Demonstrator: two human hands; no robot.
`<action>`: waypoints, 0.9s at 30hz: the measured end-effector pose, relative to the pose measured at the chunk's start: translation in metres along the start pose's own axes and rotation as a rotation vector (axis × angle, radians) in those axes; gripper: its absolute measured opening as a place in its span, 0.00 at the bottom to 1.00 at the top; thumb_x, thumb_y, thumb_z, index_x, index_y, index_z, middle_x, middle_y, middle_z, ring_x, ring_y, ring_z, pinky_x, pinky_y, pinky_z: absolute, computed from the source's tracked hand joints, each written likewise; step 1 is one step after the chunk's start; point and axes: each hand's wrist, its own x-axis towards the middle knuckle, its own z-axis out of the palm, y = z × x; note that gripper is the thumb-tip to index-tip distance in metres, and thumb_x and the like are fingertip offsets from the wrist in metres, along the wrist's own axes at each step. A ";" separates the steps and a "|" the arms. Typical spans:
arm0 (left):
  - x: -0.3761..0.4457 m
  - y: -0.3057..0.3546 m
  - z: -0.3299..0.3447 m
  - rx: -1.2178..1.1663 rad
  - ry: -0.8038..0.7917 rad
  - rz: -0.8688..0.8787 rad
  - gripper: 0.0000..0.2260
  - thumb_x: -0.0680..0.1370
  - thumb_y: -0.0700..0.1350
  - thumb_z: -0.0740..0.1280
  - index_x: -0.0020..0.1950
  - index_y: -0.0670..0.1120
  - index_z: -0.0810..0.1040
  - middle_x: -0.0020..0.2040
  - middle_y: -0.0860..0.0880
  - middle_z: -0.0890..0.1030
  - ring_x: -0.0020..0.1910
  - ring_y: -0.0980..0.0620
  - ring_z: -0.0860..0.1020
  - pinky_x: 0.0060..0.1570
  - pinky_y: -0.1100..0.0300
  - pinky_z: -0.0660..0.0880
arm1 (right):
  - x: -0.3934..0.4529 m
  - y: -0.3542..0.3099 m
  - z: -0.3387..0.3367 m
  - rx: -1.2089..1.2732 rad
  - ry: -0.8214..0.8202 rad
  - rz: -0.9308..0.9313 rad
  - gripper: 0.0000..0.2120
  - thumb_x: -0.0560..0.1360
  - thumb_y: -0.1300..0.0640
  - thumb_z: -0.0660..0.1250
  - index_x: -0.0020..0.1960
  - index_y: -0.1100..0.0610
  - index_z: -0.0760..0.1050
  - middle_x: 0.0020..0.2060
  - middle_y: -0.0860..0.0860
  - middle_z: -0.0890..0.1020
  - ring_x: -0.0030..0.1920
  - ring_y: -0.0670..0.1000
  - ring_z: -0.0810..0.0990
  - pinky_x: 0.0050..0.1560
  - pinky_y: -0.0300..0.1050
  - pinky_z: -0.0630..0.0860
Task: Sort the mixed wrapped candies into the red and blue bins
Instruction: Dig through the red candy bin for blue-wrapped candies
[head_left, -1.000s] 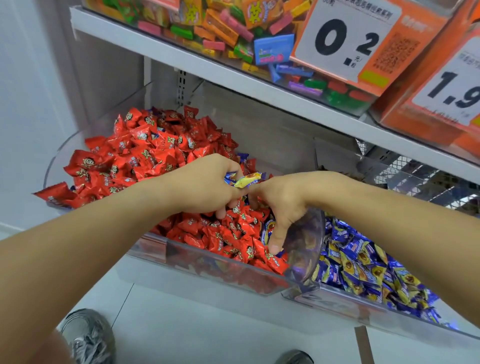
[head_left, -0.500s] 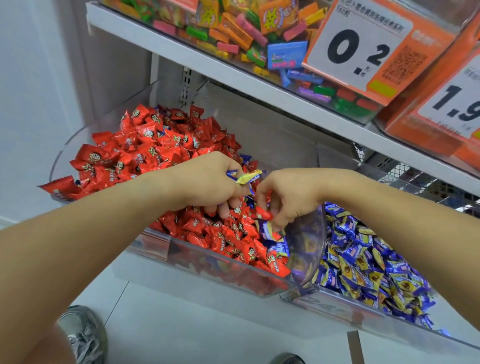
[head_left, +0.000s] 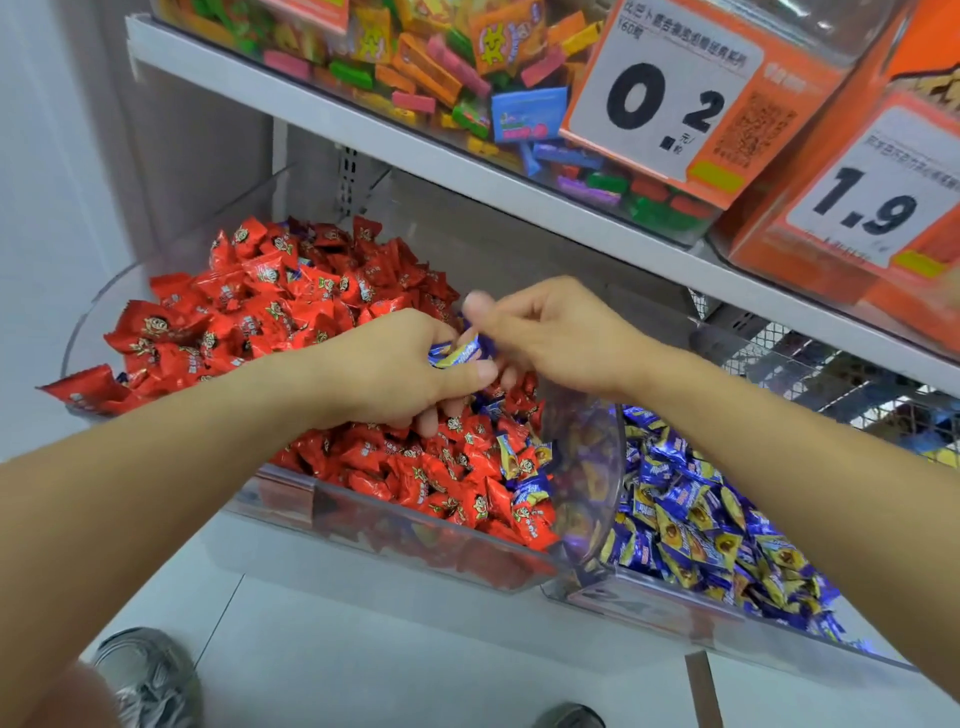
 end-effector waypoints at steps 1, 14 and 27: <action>0.000 0.000 0.001 0.018 0.003 0.004 0.15 0.80 0.53 0.66 0.43 0.41 0.78 0.27 0.51 0.80 0.25 0.54 0.76 0.26 0.61 0.71 | 0.002 0.003 -0.004 0.026 0.010 0.059 0.20 0.81 0.46 0.63 0.46 0.62 0.81 0.37 0.61 0.83 0.35 0.53 0.80 0.41 0.50 0.81; 0.001 -0.002 0.000 0.104 -0.050 0.008 0.12 0.80 0.51 0.66 0.42 0.45 0.78 0.29 0.52 0.80 0.26 0.54 0.78 0.26 0.63 0.72 | -0.007 0.009 0.012 -0.928 -0.588 0.036 0.22 0.66 0.54 0.80 0.58 0.50 0.78 0.24 0.43 0.79 0.29 0.43 0.80 0.34 0.35 0.75; 0.003 -0.003 0.002 -0.054 0.087 -0.016 0.13 0.80 0.52 0.66 0.48 0.41 0.78 0.43 0.43 0.84 0.32 0.50 0.81 0.27 0.60 0.71 | -0.018 0.002 -0.027 -0.124 -0.023 0.136 0.09 0.70 0.66 0.77 0.49 0.61 0.83 0.34 0.55 0.86 0.35 0.51 0.86 0.41 0.42 0.84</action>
